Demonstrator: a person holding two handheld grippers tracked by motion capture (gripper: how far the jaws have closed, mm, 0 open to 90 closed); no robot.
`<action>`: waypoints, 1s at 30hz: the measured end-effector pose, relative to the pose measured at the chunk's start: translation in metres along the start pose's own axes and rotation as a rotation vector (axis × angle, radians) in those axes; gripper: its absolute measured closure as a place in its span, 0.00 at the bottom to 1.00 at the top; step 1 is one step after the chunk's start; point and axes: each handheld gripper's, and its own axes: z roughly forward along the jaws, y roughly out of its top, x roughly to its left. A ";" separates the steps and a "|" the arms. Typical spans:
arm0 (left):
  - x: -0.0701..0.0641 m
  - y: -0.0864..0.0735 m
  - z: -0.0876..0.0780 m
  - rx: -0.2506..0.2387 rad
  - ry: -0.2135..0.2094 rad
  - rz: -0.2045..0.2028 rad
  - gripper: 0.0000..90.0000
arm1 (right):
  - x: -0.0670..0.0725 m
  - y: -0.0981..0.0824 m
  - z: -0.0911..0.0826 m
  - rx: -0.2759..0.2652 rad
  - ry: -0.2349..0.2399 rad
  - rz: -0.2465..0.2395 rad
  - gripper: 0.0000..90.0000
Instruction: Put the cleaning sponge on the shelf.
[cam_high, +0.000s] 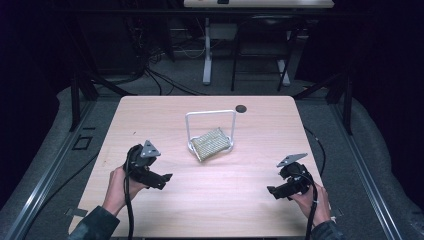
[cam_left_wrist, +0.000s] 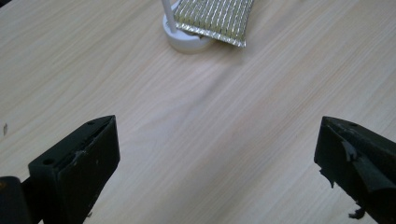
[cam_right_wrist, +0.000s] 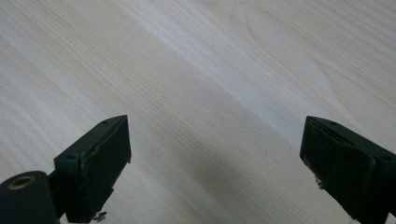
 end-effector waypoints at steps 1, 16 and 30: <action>0.000 -0.004 -0.002 0.003 0.001 -0.006 0.00 | 0.000 0.000 0.000 0.000 0.000 -0.001 0.09; -0.001 -0.057 -0.003 0.058 0.003 -0.114 0.00 | 0.003 0.001 0.002 0.019 -0.004 -0.012 0.09; 0.000 -0.076 0.004 0.044 0.020 -0.138 0.00 | 0.000 -0.002 0.008 0.041 0.010 -0.012 0.10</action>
